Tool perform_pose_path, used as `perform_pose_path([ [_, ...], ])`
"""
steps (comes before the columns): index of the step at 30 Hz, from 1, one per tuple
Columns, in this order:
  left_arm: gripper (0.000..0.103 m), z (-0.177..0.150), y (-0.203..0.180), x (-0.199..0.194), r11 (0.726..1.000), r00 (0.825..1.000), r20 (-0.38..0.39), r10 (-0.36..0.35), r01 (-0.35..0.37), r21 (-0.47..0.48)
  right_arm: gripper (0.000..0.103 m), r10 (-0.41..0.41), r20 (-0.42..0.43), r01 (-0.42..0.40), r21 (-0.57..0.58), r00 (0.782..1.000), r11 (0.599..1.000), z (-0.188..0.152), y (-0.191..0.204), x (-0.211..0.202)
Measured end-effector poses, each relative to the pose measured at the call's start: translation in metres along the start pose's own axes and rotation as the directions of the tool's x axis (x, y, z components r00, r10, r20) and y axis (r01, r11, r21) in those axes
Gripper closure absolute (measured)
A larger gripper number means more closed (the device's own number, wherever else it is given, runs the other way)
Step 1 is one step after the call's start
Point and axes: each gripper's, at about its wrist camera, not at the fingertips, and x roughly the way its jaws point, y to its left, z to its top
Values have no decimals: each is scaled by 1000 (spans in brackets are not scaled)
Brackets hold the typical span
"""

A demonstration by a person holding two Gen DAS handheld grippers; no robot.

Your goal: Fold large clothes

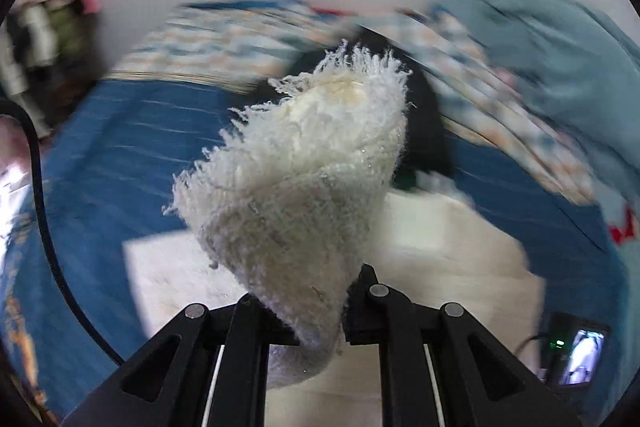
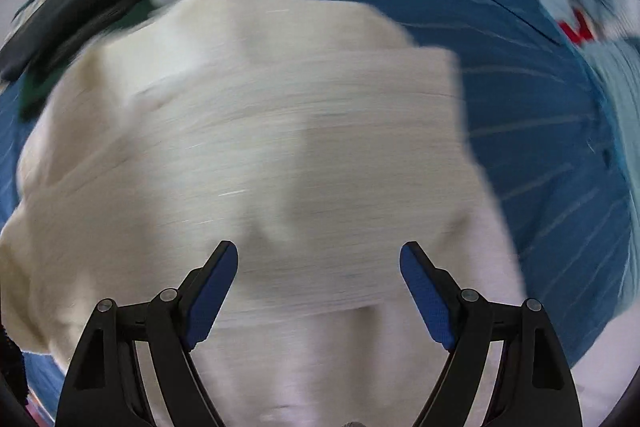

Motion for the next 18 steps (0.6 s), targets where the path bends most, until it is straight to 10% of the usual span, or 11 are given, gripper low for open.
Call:
perform_pose_path([
  [7,93,-24,-130,64,981,970,-189,-156,174,81,18,-47,-52,55,156,998,986,27,-125,29],
  [11,85,-48,-168,86,975,974,-222,-55,100,200,18,-5,-87,24,222,996,975,15,-168,34],
  [15,6,-51,-177,87,970,971,-231,-63,114,215,18,110,-99,-82,259,989,962,12,-203,35],
  [18,5,-45,-174,76,973,973,-218,-74,119,199,18,169,-98,-139,260,981,956,10,-220,26],
])
